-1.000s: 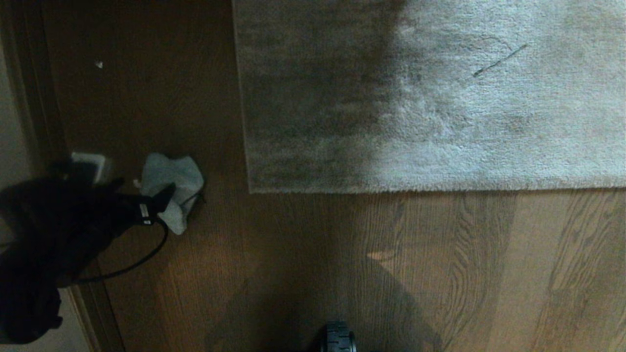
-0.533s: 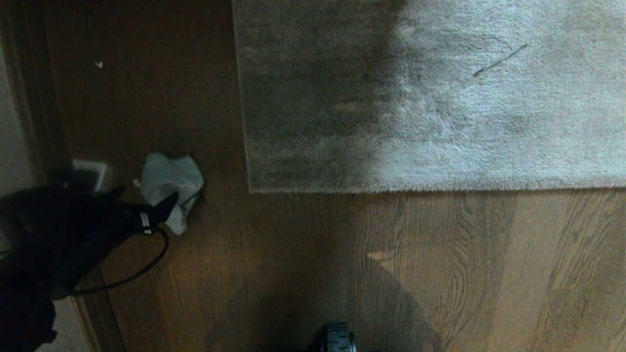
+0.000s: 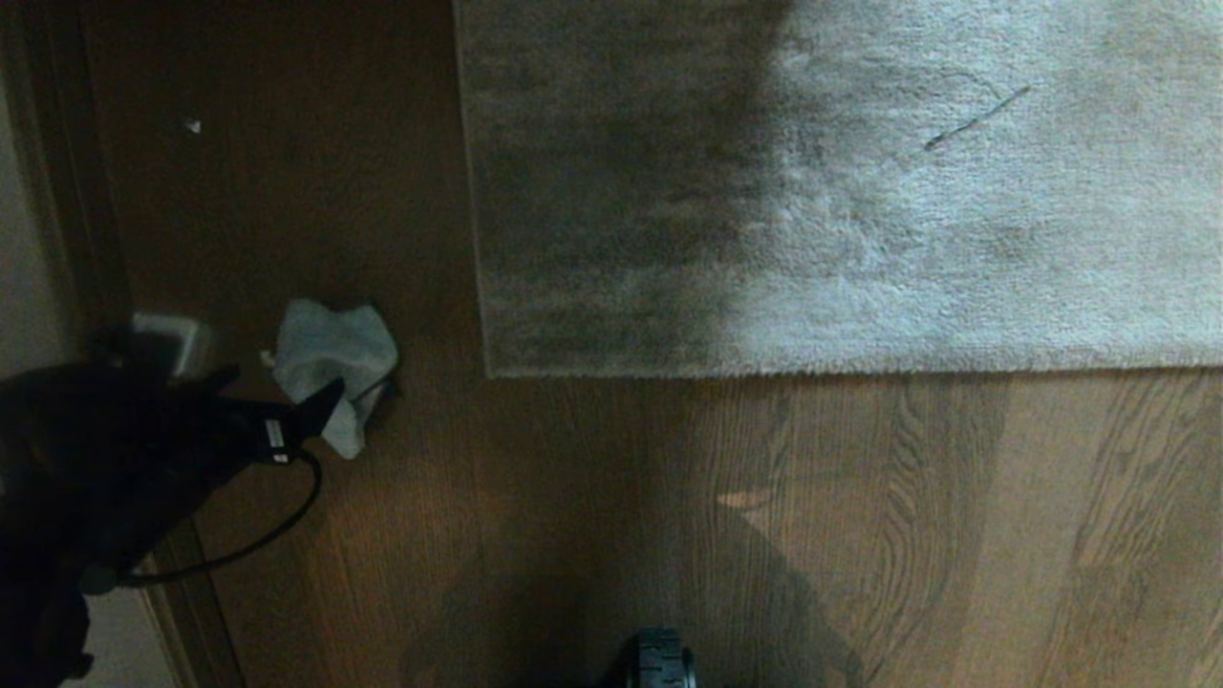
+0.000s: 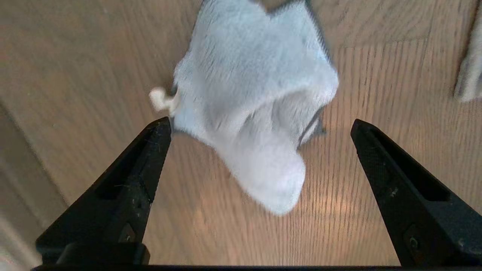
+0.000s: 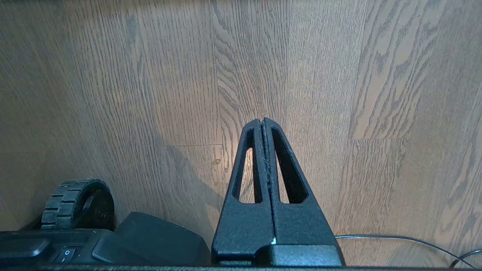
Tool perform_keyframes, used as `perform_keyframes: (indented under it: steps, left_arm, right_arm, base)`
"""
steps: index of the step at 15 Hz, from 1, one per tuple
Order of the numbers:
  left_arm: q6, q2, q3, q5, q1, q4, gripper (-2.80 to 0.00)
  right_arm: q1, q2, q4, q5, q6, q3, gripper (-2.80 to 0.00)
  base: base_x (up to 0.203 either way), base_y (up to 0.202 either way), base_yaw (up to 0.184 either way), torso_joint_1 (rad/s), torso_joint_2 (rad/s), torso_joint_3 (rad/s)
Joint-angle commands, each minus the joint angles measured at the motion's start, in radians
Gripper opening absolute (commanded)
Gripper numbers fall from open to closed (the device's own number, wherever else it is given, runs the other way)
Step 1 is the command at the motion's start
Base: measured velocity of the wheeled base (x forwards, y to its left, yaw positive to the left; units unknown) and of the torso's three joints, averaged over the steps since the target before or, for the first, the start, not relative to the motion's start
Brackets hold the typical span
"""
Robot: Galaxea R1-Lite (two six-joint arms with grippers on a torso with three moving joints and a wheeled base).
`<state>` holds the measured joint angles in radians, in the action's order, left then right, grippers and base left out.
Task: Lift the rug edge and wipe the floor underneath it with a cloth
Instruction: Put down the rag
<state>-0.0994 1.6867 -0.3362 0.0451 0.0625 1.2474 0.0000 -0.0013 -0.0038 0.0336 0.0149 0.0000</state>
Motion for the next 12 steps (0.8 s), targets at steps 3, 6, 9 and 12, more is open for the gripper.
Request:
perform_keyframes:
  steps: [3,6,9,12]
  left_arm:
    - [0.000,-0.181,0.004,0.000,0.021,-0.197,0.00]
    - [-0.005,-0.245,0.005,-0.007,0.025,-0.306,0.00]
    - [-0.005,-0.246,0.008,-0.008,0.024,-0.306,0.00]
    - [-0.005,-0.248,0.008,-0.027,0.024,-0.306,-2.80]
  right_arm:
    - [0.000,0.001,-0.001,0.000,0.000,0.000,-2.80]
    - [0.000,0.001,-0.001,0.000,0.000,0.000,-2.80]
    - [0.000,0.001,-0.001,0.000,0.000,0.000,-2.80]
    - [0.000,0.001,-0.001,0.000,0.000,0.000,-2.80]
  base:
    - [0.000,0.000,0.000,0.000,0.00,0.000]
    - [0.000,0.000,0.000,0.000,0.00,0.000]
    - [0.000,0.000,0.000,0.000,0.00,0.000]
    - [0.000,0.000,0.000,0.000,0.00,0.000]
